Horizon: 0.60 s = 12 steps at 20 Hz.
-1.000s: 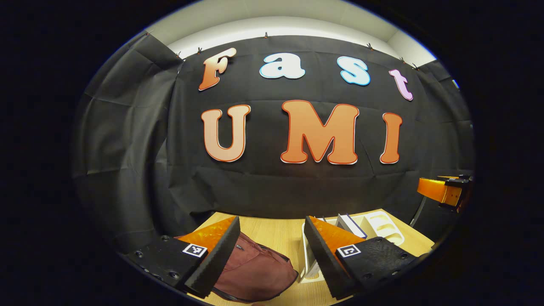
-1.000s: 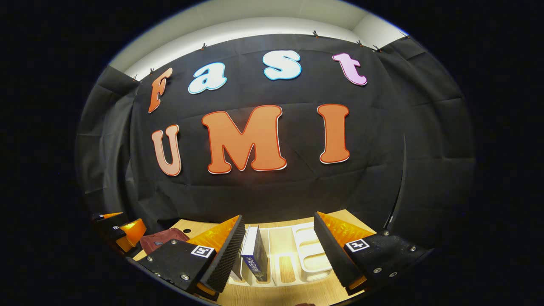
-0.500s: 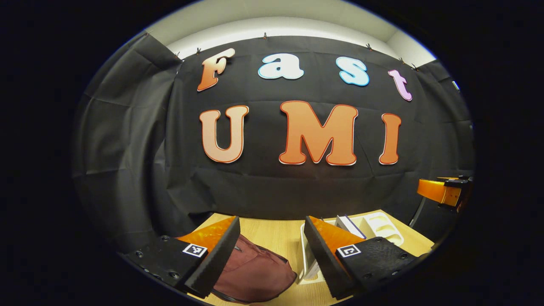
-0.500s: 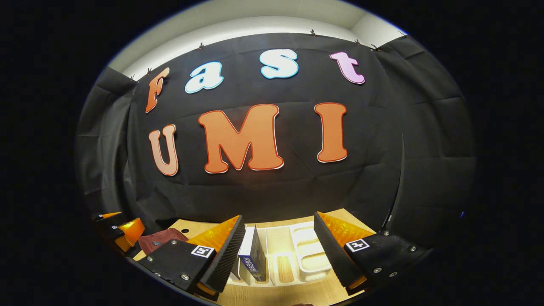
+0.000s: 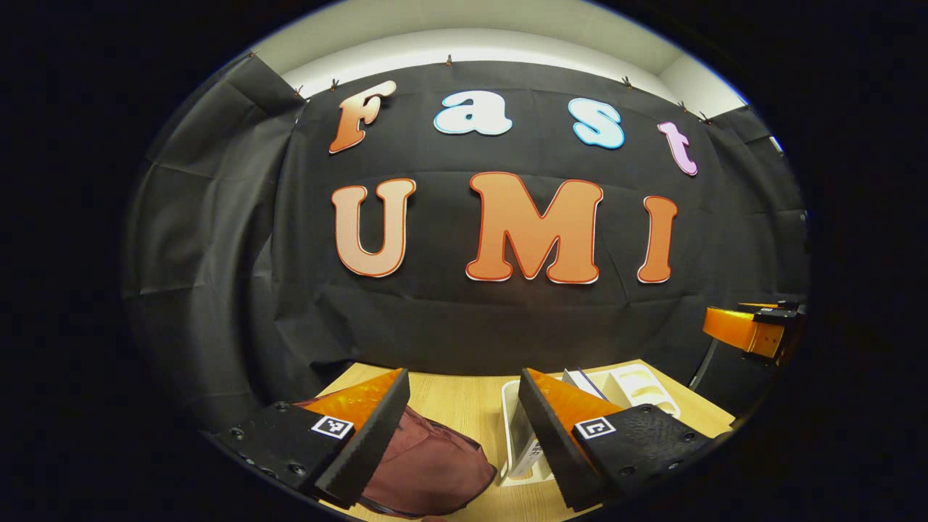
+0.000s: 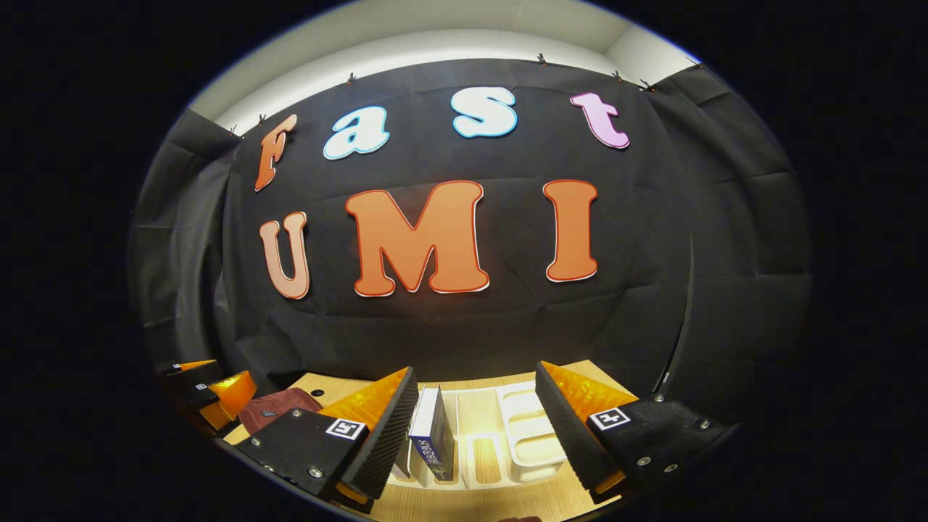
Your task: Open the schoolbag, grab two books from the bookshelf and put them into the schoolbag.
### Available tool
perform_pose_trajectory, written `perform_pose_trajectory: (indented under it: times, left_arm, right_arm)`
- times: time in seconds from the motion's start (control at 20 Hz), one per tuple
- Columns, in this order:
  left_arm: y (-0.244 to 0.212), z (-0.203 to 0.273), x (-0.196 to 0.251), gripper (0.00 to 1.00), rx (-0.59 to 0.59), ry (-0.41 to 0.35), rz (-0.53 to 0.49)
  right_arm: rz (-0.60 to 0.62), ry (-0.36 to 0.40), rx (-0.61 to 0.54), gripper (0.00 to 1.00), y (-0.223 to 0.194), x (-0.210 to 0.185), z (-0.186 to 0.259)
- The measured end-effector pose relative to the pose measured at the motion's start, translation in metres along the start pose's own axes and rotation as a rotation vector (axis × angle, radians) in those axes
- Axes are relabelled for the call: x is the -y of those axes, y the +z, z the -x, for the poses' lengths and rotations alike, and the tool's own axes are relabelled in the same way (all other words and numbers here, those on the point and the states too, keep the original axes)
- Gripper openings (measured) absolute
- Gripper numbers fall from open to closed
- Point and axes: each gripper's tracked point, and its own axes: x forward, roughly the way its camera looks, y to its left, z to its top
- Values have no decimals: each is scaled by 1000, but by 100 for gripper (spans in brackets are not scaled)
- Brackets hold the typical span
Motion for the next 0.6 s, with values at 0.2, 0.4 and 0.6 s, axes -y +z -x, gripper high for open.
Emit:
perform_pose_trajectory:
  times: [0.2,0.4,0.6]
  left_arm:
    - [0,0,-2,95,1,2,-18]
    - [-3,0,-6,95,-11,13,-1]
    - [-5,0,-9,95,-15,22,-1]
  right_arm:
    - [-20,-14,-13,96,-3,6,-2]
    - [-16,-15,-19,96,-5,7,-2]
    - [-3,-20,-25,96,-7,8,-2]
